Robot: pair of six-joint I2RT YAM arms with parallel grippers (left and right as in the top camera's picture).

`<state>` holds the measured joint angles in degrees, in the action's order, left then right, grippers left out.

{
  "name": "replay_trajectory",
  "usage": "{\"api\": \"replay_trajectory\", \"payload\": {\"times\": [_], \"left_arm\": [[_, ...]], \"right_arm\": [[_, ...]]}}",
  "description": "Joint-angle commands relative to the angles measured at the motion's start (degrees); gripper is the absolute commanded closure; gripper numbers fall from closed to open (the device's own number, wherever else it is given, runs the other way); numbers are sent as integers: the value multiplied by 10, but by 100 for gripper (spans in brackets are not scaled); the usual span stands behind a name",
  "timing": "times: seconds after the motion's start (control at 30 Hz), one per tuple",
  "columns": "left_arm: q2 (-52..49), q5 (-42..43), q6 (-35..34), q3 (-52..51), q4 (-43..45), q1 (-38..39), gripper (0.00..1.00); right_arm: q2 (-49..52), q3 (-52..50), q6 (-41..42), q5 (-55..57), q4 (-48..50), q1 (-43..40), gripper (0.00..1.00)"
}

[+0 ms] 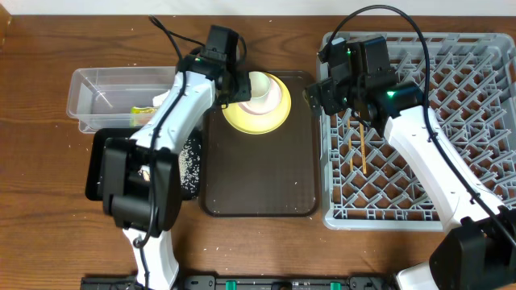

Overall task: Sort waste into correct bins and load items into the dishwasher rack
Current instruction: 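Lower the left gripper and grasp the rim of the white cup, then lift the white cup and swing it right toward the right gripper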

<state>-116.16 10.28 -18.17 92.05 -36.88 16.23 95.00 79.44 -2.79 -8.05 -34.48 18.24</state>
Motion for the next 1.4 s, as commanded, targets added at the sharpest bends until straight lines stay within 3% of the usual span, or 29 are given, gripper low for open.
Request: {"api": "replay_trajectory", "payload": {"times": [0.0, 0.1, 0.17, 0.27, 0.43, 0.57, 0.83, 1.07, 1.37], "left_arm": [[-20, -9, -1, -10, 7, -1, 59], [-23, -9, -1, -10, 19, -1, 59], [-22, -9, -1, -10, 24, -1, 69], [-21, -9, -1, -10, 25, -1, 76], [-21, -9, -1, -10, 25, -2, 78], [-17, -7, -1, -10, 25, -2, 94], [41, 16, -1, -9, 18, -2, 94], [128, 133, -1, -10, -27, -21, 94], [162, 383, 44, -10, -95, -95, 94]], "right_arm": [[4, 2, -7, 1, 2, 2, 1], [4, 2, -7, 1, 2, 2, 1], [4, 2, -7, 1, 2, 2, 1], [4, 2, -7, 1, 2, 2, 1], [4, 2, -7, 1, 2, 2, 1], [4, 2, -7, 1, 2, 2, 1], [4, 2, -7, 1, 2, 2, 1], [4, 2, -7, 1, 2, 2, 1], [4, 2, -7, 1, 2, 2, 1]]}}
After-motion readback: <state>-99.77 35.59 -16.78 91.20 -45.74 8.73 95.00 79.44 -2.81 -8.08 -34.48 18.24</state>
